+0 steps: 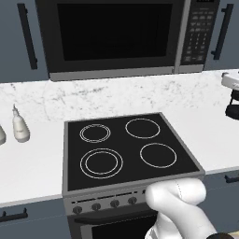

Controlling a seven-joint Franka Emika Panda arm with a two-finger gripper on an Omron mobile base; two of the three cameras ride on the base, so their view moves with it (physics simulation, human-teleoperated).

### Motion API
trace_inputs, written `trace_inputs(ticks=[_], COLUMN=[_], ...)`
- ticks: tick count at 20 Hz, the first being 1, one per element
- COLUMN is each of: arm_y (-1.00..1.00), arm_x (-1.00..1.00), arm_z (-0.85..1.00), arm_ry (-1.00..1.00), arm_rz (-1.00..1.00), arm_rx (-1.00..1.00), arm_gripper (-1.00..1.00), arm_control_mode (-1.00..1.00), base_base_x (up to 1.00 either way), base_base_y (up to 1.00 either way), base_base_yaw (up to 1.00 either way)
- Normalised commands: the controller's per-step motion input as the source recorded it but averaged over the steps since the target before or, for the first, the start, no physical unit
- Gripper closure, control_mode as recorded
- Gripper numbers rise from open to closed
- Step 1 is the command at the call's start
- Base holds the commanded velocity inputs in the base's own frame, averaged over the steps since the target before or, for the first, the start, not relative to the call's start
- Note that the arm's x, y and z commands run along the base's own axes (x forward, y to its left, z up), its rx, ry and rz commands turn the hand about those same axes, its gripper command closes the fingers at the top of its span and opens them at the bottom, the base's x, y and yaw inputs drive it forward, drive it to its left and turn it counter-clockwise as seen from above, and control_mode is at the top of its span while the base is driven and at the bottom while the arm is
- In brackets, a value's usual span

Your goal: Open the microwave, place the bowl with waffle inside the microwave, then close the microwave door and turn it on.

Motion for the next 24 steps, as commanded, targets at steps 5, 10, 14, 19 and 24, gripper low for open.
trace_inputs(ticks=[5,10,14,19,24], arm_y=[-0.05,-0.1,-0.03,0.0,0.0], arm_x=[0.25,0.46,0.38,0.4,0.42], arm_z=[-0.05,0.0,0.0,0.0,0.0], arm_ry=[0.0,0.0,0.0,0.0,0.0], arm_rz=[-0.06,-0.08,-0.13,-0.17,-0.15], arm_rx=[-0.01,0.0,-0.05,-0.03,0.0], arm_gripper=[-1.0,-1.0,-1.0,-1.0,-1.0], arm_control_mode=[-1.0,-1.0,-1.0,-1.0,-1.0], base_base_x=[0.0,0.0,0.0,0.0,0.0], base_base_y=[0.0,0.0,0.0,0.0,0.0], base_base_yaw=[0.0,0.0,0.0,0.0,0.0])
